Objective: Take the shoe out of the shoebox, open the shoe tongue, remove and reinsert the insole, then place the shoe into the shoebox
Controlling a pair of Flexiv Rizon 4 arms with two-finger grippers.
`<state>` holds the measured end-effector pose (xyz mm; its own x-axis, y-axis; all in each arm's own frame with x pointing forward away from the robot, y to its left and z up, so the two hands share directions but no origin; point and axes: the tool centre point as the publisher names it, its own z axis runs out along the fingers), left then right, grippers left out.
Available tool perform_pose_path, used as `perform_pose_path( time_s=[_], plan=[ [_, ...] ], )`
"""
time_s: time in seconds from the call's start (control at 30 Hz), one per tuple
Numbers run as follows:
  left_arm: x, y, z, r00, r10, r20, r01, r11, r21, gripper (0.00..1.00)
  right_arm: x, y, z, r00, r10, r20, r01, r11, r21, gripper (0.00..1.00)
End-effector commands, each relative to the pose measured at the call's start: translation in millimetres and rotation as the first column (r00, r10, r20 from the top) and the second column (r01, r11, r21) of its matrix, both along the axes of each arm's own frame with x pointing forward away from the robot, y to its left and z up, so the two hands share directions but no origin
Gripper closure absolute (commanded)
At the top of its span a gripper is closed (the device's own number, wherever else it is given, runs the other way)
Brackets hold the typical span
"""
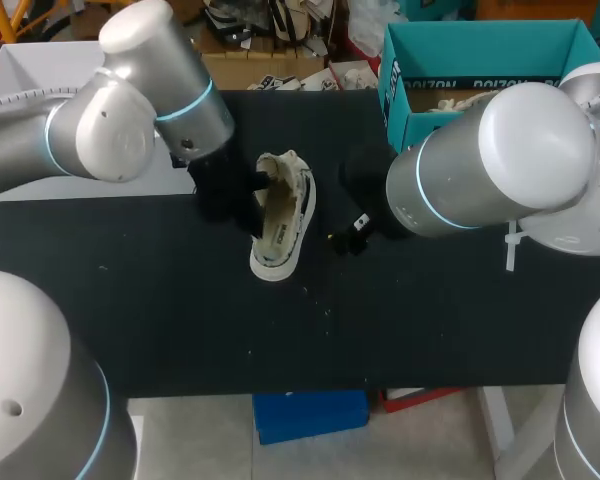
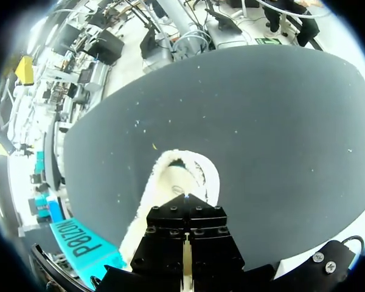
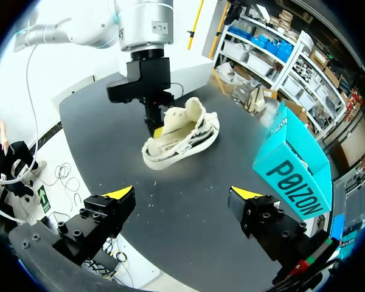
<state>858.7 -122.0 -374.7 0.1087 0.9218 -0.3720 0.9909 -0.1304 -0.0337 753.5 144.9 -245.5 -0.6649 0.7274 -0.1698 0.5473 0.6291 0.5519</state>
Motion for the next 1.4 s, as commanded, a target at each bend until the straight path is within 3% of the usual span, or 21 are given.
perform_pose_path(
  time_s=[0.03,0.77,1.0,1.4],
  plan=[
    [-2.4,-10.6,-11.3,0.999,-0.010,0.041,0.009,1.000,0.015,1.00,-0.8,-0.6,-0.5,1.000,0.000,0.001,0.000,1.000,0.002,0.00],
    [2.3,-23.8,-52.8,0.998,-0.024,0.056,0.019,0.995,0.094,1.00,-0.8,-0.6,-0.5,1.000,0.000,0.001,0.000,1.000,0.002,0.00],
    [-0.4,-19.1,-32.8,0.999,-0.012,0.035,0.010,0.998,0.059,1.00,-0.8,-0.6,-0.5,1.000,0.000,0.001,0.000,1.000,0.002,0.00],
    [-1.9,1.2,31.2,0.981,0.149,-0.121,-0.160,0.984,-0.082,1.00,-0.8,-0.6,-0.5,1.000,0.000,0.001,0.000,1.000,0.002,0.00]
  ],
)
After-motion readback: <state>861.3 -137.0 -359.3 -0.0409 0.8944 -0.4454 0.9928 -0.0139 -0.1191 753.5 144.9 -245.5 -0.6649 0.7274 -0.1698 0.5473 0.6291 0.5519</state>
